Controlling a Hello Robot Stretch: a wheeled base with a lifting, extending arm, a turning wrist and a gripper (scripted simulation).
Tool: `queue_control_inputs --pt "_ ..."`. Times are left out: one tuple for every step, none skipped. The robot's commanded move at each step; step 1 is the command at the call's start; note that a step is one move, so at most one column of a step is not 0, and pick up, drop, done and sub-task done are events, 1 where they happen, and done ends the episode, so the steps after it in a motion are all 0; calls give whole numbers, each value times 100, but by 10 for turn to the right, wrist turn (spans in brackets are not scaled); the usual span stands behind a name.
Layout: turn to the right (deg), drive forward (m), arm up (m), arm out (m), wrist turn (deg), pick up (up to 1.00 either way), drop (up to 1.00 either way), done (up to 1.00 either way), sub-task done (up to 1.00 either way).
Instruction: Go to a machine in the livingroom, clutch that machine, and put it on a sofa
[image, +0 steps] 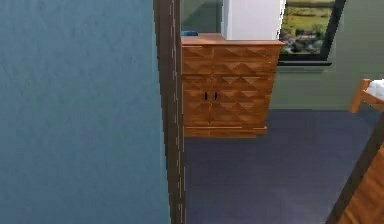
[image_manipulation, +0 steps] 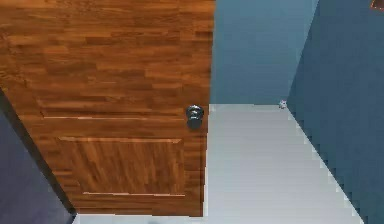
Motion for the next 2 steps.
queue_control_inputs --pt "150 0 0 0 0 0 0 0 0" --pt "0 100 0 0 0 0 0 0 0"
